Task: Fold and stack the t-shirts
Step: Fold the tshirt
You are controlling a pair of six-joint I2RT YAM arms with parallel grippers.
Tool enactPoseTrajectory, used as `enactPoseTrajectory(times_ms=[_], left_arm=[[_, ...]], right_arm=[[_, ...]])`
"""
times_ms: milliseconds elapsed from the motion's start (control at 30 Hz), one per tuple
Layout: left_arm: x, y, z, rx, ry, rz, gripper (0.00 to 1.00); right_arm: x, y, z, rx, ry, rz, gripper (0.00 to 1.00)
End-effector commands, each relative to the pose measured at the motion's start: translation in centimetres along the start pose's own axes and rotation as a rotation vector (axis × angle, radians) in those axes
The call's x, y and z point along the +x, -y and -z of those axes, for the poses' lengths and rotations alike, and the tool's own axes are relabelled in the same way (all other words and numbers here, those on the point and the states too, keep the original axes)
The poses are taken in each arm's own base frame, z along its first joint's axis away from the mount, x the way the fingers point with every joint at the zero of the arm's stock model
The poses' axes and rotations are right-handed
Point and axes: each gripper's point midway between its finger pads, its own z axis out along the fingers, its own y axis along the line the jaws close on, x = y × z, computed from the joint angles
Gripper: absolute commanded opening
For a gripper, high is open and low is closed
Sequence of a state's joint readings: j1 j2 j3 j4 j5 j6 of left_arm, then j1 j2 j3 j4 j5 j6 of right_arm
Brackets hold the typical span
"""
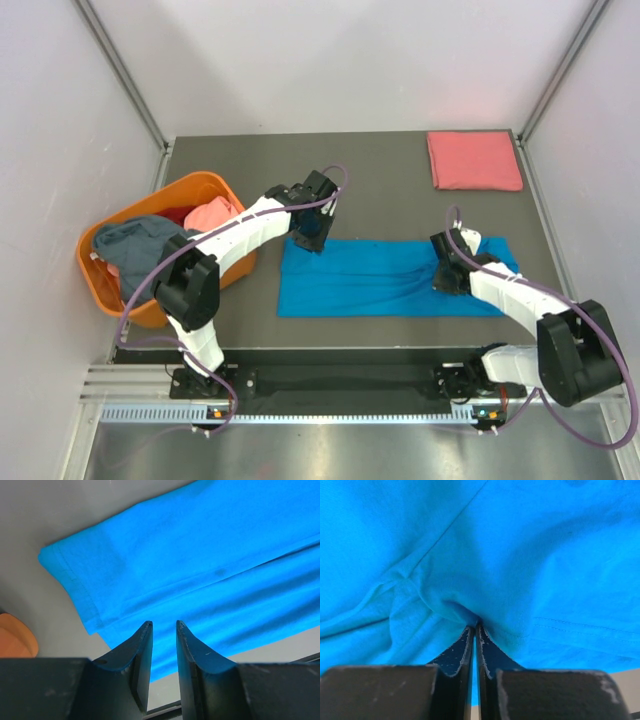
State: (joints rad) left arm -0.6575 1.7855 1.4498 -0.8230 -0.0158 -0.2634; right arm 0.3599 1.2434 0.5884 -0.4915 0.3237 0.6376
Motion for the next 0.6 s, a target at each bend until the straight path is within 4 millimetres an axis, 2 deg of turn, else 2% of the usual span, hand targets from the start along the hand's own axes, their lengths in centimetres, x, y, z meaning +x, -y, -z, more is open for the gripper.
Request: enactPoseTrajectory(times_ms=[0,367,567], left_arm=[[0.2,0.1,0.1,-0.004,-0.004,0.002,0.31],[0.2,0.4,0.2,-0.003,-0.002,0.001,0.31],[0.1,0.8,0.2,0.011,0.001,0.006,0.32]], right_arm=[[-1.0,-0.6,0.8,-0.025,0.050,-0.001,0.00],[-1.3,-1.2,2.3,-0.059,0.020,0.010,0.00],[-1.3,-2.5,2.9,-0.113,-0.014,0.012,0.00]])
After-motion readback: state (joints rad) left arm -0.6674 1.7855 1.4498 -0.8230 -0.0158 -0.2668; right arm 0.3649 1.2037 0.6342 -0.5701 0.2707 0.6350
